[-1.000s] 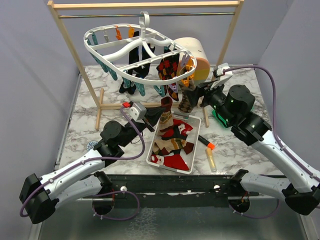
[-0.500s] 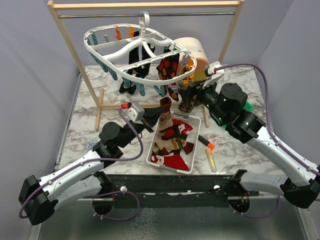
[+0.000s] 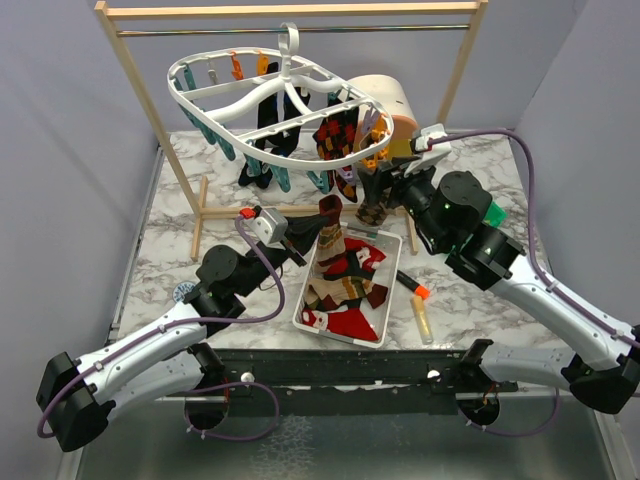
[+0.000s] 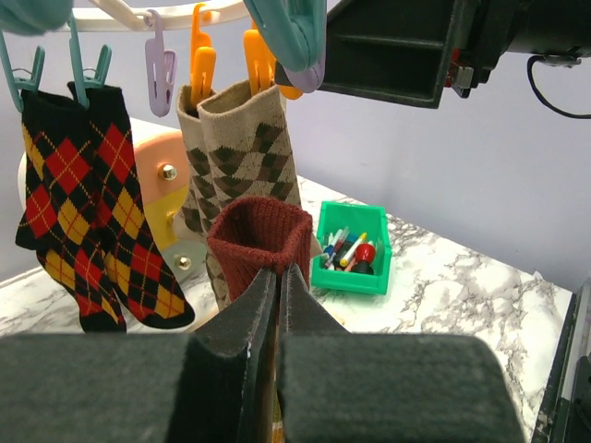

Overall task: Clip the socks to the hanger
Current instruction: Open the clamp at the hanger, then clamp the sock onto the hanger.

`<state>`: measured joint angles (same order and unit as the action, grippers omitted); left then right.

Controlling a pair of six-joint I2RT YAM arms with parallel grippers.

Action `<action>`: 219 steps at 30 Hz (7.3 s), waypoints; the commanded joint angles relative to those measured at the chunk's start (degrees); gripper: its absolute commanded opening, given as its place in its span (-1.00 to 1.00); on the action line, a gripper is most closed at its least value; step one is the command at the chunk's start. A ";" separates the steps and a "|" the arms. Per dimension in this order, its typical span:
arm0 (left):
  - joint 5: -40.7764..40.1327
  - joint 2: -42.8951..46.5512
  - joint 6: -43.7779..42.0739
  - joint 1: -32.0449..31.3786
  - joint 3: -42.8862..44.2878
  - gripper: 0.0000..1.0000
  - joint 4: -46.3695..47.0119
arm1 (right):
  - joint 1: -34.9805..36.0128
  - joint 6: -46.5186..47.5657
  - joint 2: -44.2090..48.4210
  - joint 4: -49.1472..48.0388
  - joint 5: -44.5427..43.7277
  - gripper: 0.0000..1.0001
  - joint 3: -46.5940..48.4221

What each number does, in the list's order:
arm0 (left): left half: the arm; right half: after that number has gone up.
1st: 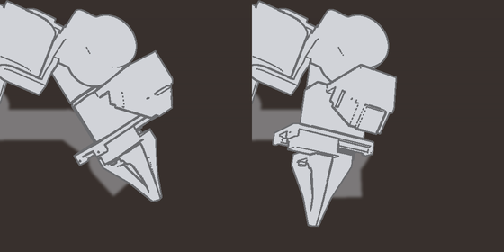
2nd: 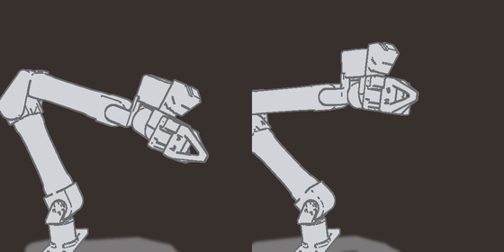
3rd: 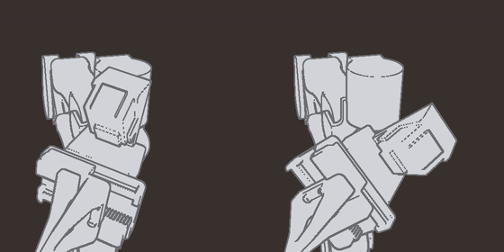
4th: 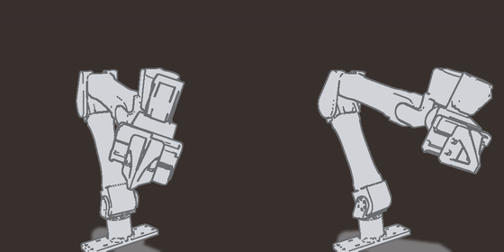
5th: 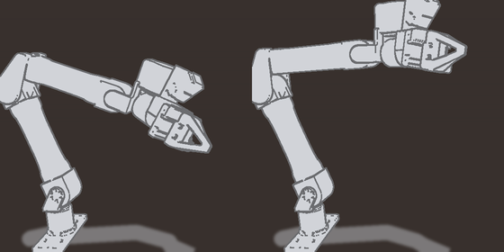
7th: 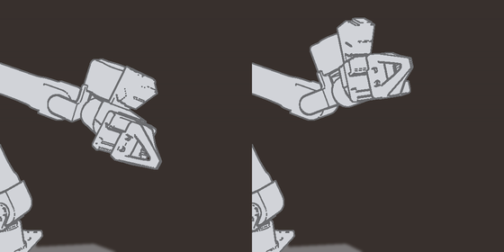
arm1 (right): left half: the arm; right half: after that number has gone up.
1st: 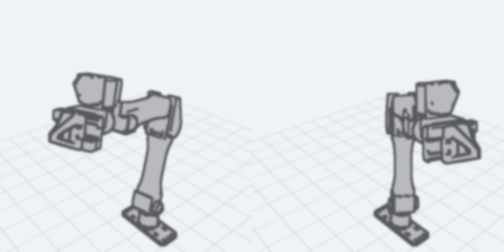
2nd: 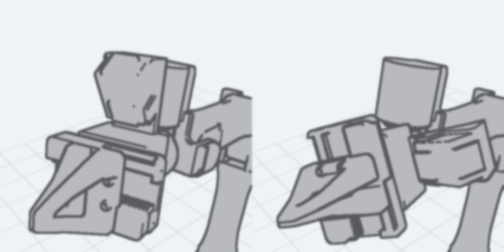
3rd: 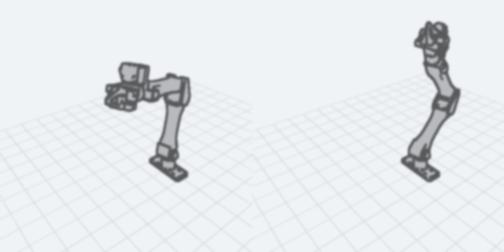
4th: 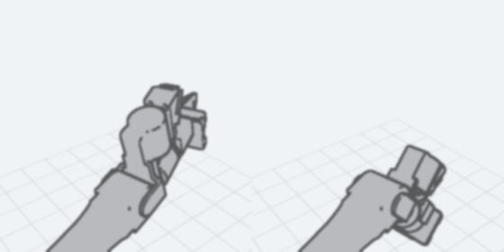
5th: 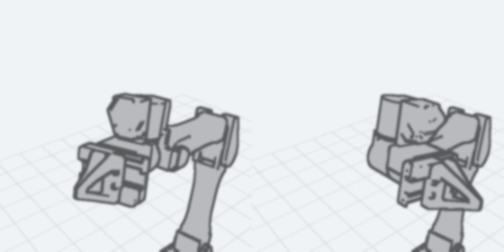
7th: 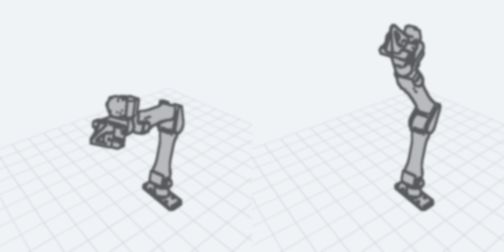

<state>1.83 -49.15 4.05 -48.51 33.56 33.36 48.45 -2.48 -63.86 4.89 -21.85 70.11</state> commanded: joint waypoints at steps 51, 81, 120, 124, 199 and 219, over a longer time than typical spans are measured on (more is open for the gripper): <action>-1.39 2.51 0.54 -0.31 -1.32 -1.00 1.18 | 4.64 0.07 -6.37 -2.69 -7.95 0.10 7.20; -1.39 2.24 0.71 -0.29 -1.26 -1.00 1.23 | 4.64 0.08 -6.53 -2.96 -7.91 0.05 7.59; 2.53 -6.61 -3.17 -0.27 7.74 -1.00 2.73 | 4.65 -1.88 -4.08 -0.93 -4.85 -0.99 7.26; 3.15 -8.05 -2.97 -0.32 8.64 -1.00 3.36 | 4.70 -2.47 -3.74 -0.97 -4.20 -0.99 7.11; 5.52 -12.81 -2.45 -0.27 14.49 -1.00 6.34 | 4.64 -4.73 -4.07 -1.65 -1.01 -0.99 4.52; 5.30 -13.59 -2.30 -0.27 14.79 -1.00 7.24 | 4.70 -5.17 -3.56 -0.68 -0.74 -0.99 4.25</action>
<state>6.22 -62.54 1.48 -48.51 46.39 38.39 52.58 -7.09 -68.18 3.11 -23.46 75.24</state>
